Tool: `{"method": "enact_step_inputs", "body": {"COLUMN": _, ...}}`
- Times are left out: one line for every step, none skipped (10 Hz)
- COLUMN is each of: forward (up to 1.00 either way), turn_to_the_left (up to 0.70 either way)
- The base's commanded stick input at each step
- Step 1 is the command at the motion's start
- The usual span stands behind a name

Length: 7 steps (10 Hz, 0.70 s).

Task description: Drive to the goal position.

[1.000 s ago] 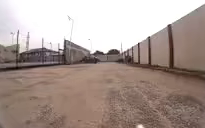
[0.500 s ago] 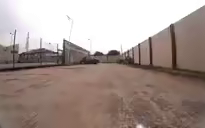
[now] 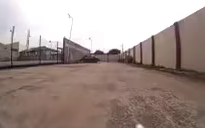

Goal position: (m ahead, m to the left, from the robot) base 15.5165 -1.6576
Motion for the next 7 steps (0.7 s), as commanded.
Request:
{"method": "enact_step_inputs", "body": {"forward": 0.7, "turn_to_the_left": 0.0}}
{"method": "enact_step_inputs", "body": {"forward": 0.7, "turn_to_the_left": -0.06}}
{"method": "enact_step_inputs", "body": {"forward": 0.7, "turn_to_the_left": -0.16}}
{"method": "enact_step_inputs", "body": {"forward": 0.7, "turn_to_the_left": -0.28}}
{"method": "enact_step_inputs", "body": {"forward": 0.7, "turn_to_the_left": -0.26}}
{"method": "enact_step_inputs", "body": {"forward": 0.7, "turn_to_the_left": -0.04}}
{"method": "enact_step_inputs", "body": {"forward": 0.7, "turn_to_the_left": 0.0}}
